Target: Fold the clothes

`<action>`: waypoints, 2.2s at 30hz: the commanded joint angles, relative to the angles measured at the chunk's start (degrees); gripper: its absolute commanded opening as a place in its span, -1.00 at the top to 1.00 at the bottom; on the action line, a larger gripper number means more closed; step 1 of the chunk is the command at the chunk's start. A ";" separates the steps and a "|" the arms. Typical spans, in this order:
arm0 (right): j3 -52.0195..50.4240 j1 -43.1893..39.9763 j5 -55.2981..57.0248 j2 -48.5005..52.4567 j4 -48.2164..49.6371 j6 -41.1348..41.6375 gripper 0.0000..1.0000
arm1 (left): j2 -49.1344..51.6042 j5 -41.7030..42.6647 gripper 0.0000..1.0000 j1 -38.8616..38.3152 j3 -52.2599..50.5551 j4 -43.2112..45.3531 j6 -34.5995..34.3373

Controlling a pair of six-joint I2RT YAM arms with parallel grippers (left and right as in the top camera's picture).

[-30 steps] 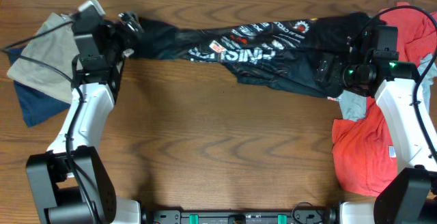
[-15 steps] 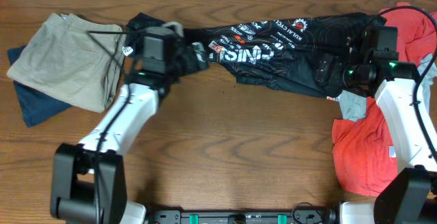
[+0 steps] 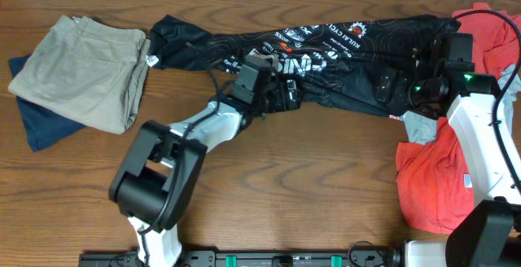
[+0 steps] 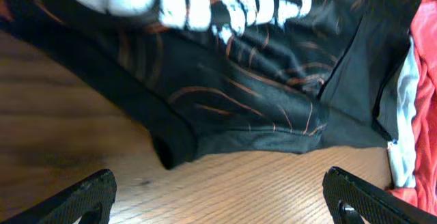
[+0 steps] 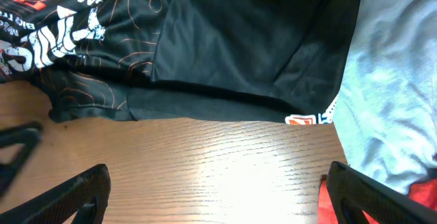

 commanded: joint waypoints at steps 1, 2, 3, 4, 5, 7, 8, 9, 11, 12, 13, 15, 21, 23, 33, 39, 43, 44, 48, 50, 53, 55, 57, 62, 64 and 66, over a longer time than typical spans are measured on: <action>0.35 -0.92 -0.24 -0.61 -0.22 0.35 -0.98 | 2.19 1.51 -0.95 -1.29 -0.55 2.21 -2.16; 0.35 -0.90 -0.24 -0.61 -0.20 0.35 -0.99 | 2.73 1.46 -0.96 -1.53 -0.55 3.19 -2.14; 0.35 -0.90 -0.24 -0.61 -0.17 0.35 -0.98 | 3.28 1.49 -0.96 -1.73 -0.55 4.31 -2.16; 0.35 -0.90 -0.24 -0.61 -0.20 0.35 -0.98 | 3.93 1.49 -0.96 -1.92 -0.55 5.49 -2.16; 0.35 -0.92 -0.26 -0.61 -0.20 0.35 -0.99 | 4.48 1.49 -0.99 -2.08 -0.55 6.43 -2.16; 0.35 -0.92 -0.24 -0.61 -0.17 0.35 -0.98 | 5.44 1.20 -0.93 -2.12 -0.55 7.34 -2.14; 0.35 -0.92 -0.24 -0.61 -0.17 0.35 -0.98 | 5.70 1.03 -0.86 -2.12 -0.55 7.41 -2.16; 0.35 -0.92 -0.24 -0.61 -0.20 0.35 -0.98 | 5.99 0.79 -0.76 -2.10 -0.55 7.41 -2.14; 0.35 -0.92 -0.24 -0.61 -0.17 0.35 -0.99 | 6.25 -0.66 -0.50 -2.10 -0.55 7.43 -2.12; 0.35 -0.92 -0.24 -0.61 -0.20 0.35 -0.98 | 6.27 -1.51 -0.33 -2.10 -0.55 7.43 -2.12; 0.35 -0.92 -0.24 -0.61 -0.20 0.35 -0.99 | 6.27 -2.49 -0.12 -2.10 -0.55 7.67 -2.10; 0.35 -0.92 -0.24 -0.61 -0.20 0.35 -0.99 | 6.27 -2.62 0.41 -2.01 -0.55 8.20 -1.90; 0.35 -0.92 -0.24 -0.61 -0.20 0.35 -0.98 | 6.25 -2.62 0.88 -1.86 -0.55 7.32 -1.88; 0.35 -0.92 -0.24 -0.61 -0.20 0.35 -0.98 | 6.19 -2.60 0.88 -1.20 -0.52 7.06 -1.88; 0.35 -0.92 0.20 -0.61 -0.17 0.33 -0.99 | -3.28 -2.56 0.88 9.79 -0.55 -6.19 -0.35; 0.35 -0.92 0.17 -0.61 0.26 0.35 -0.98 | -6.34 -1.75 0.88 11.82 -0.55 -10.27 -0.42; 0.35 -0.92 0.20 -0.61 0.24 0.35 -0.99 | -6.16 -1.01 0.31 9.92 -0.55 -11.45 -0.63; 0.35 -0.92 0.17 -0.61 0.24 0.35 -0.98 | -6.14 -1.01 -0.03 9.05 -0.55 -11.43 -0.61; 0.35 -0.92 0.17 -0.61 0.31 0.35 -0.98 | -5.38 -1.05 -0.49 5.70 -0.55 -11.39 -0.70; 0.35 -0.92 0.17 -0.61 0.28 0.35 -0.98 | -4.46 -1.07 -0.52 4.00 -0.55 -11.28 -1.81; 0.35 -0.92 0.15 -0.61 0.26 0.35 -0.98 | -2.29 -1.07 -0.53 2.03 -0.55 -9.70 -4.15; 0.35 -0.92 0.15 -0.61 0.20 0.35 -0.99 | -0.33 -1.05 -0.54 1.11 -0.55 -7.43 -4.85; 0.35 -0.90 0.15 -0.61 0.04 0.35 -0.98 | 1.55 -1.05 -0.54 0.74 -0.55 -4.96 -5.97; 0.35 -0.85 0.15 -0.61 -0.42 0.35 -0.98 | 5.35 -1.03 -0.54 0.66 -0.55 2.36 -10.01; 0.35 -0.85 0.15 -0.61 -0.55 0.35 -0.98 | 6.29 -1.05 -0.54 0.57 -0.55 4.52 -10.08; 0.35 -0.85 0.15 -0.61 -0.52 0.35 -0.98 | 6.78 -1.05 -0.35 0.57 -0.55 5.49 -10.10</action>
